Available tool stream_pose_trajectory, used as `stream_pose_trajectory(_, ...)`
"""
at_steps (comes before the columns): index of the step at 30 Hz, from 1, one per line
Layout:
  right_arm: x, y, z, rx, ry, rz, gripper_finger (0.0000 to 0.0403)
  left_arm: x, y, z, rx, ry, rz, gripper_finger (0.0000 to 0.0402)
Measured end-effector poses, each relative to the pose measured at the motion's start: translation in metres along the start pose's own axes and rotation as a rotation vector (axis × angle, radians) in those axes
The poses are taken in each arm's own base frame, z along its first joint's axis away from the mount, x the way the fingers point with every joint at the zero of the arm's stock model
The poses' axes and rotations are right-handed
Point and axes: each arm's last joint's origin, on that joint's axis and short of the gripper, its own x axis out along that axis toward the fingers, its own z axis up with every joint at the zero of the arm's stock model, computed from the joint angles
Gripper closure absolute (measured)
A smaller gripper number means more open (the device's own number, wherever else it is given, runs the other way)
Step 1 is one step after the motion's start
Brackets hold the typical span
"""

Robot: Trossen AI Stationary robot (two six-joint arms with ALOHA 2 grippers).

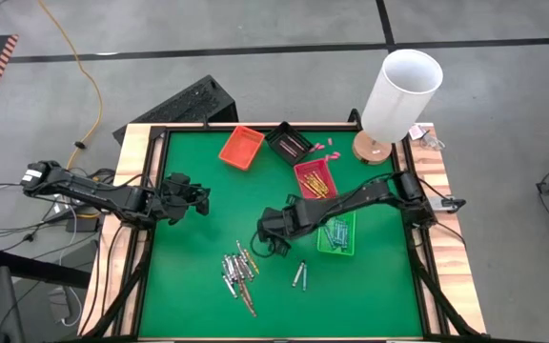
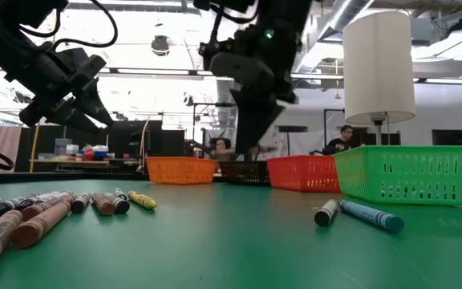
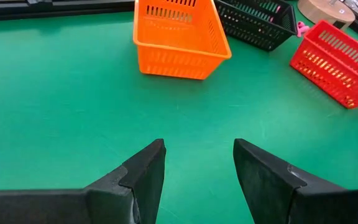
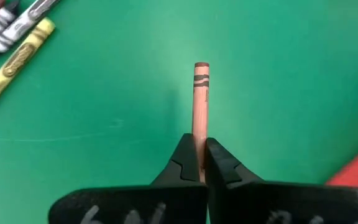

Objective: Sort crayons
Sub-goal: Put the brown crayon into the black bin

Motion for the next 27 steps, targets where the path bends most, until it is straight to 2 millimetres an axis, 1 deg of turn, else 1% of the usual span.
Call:
stream_pose_trajectory(3,-0.007,-0.016,0.014,-0.025,0.005,-0.02,0.04,0.0,0.001,0.0,0.014,0.003,0.005,0.0221)
stream_pose_trajectory(8,-0.015,-0.048,0.036,-0.033,0.006,-0.057,0.04,0.0,0.003,-0.002,0.032,0.013,0.02,0.0221)
stream_pose_trajectory(12,-0.016,-0.073,0.05,-0.046,-0.006,-0.077,0.04,0.0,0.003,-0.002,0.043,0.017,0.026,0.0221)
stream_pose_trajectory(17,-0.012,-0.105,0.062,-0.068,-0.007,-0.107,0.04,0.0,0.003,-0.002,0.058,0.014,0.029,0.0221)
stream_pose_trajectory(22,-0.006,-0.147,0.072,-0.069,-0.007,-0.152,0.04,0.0,0.004,-0.002,0.05,-0.003,0.039,0.0221)
stream_pose_trajectory(27,0.001,-0.201,0.083,-0.001,-0.058,-0.217,0.04,0.0,0.004,0.0,0.024,-0.044,0.065,0.0221)
